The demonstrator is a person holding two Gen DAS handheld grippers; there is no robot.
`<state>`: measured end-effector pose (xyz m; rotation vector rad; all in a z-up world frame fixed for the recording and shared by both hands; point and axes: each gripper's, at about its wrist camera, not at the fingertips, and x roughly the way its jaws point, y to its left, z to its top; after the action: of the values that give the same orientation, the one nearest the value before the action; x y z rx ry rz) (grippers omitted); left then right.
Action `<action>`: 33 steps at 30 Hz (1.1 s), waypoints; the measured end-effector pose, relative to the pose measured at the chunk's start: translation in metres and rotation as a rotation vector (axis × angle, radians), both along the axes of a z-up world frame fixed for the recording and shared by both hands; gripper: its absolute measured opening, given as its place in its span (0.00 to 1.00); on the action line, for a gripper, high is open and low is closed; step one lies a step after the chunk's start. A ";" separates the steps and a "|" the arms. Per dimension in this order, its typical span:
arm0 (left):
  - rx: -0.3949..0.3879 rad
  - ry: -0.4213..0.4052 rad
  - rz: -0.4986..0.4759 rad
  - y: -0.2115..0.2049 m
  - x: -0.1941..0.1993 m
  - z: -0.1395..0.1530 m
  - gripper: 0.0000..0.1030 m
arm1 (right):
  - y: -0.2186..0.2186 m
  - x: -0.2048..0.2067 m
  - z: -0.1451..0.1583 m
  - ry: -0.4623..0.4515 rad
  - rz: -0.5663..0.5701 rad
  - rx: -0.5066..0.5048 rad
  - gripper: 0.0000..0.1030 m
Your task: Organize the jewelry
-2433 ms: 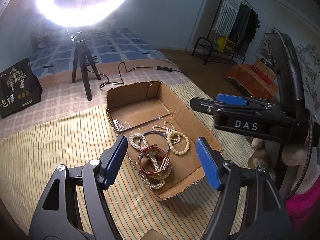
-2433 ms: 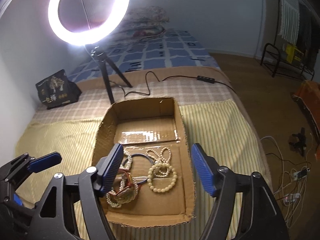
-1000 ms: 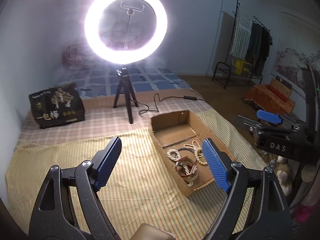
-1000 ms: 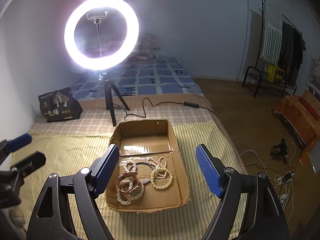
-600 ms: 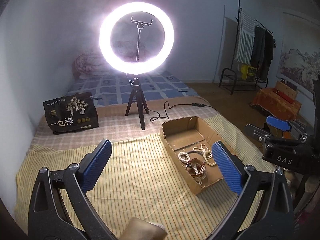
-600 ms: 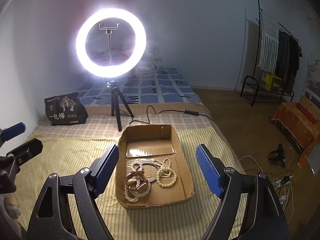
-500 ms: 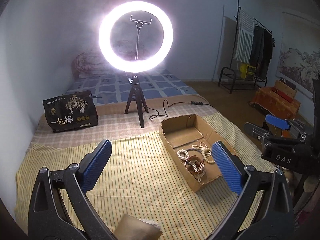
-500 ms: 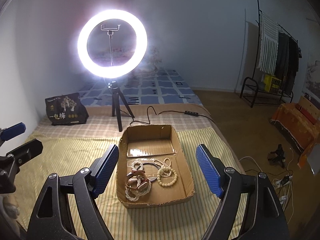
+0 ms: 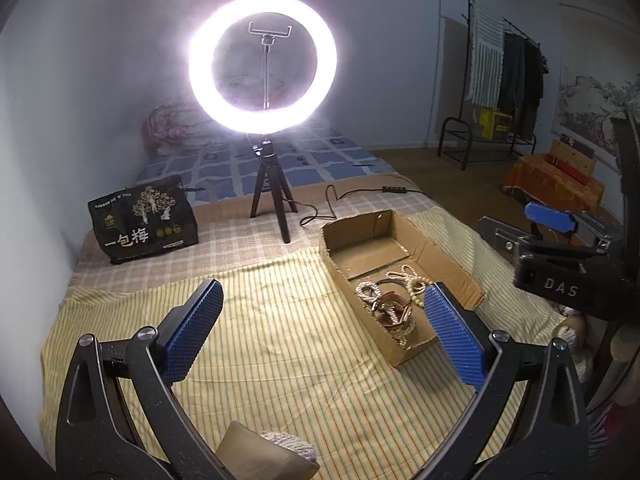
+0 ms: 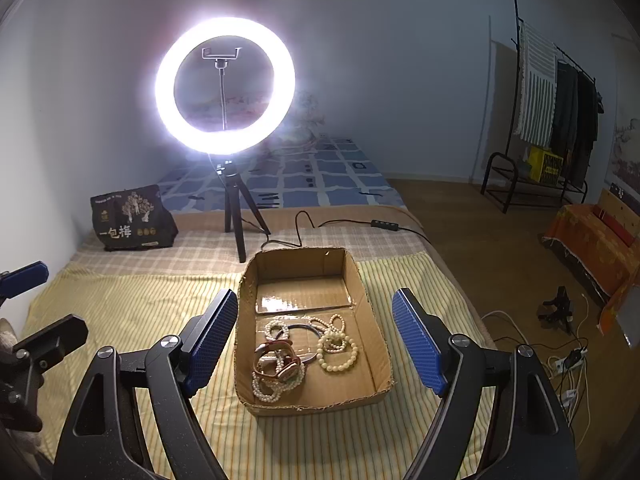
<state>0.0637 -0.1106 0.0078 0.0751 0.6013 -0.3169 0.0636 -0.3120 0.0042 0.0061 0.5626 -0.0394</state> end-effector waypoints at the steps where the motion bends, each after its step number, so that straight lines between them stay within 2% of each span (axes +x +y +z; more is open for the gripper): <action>1: 0.004 0.003 0.006 0.000 0.001 0.000 0.99 | 0.001 -0.001 0.000 0.000 -0.002 0.000 0.77; 13: 0.042 -0.009 -0.004 -0.003 -0.001 -0.002 1.00 | 0.001 0.001 -0.001 0.002 -0.001 -0.004 0.77; 33: 0.033 -0.010 -0.001 -0.003 -0.003 0.000 1.00 | 0.006 0.001 -0.005 0.011 0.009 -0.014 0.77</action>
<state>0.0612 -0.1134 0.0076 0.1090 0.5970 -0.3072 0.0642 -0.3062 -0.0006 -0.0105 0.5735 -0.0350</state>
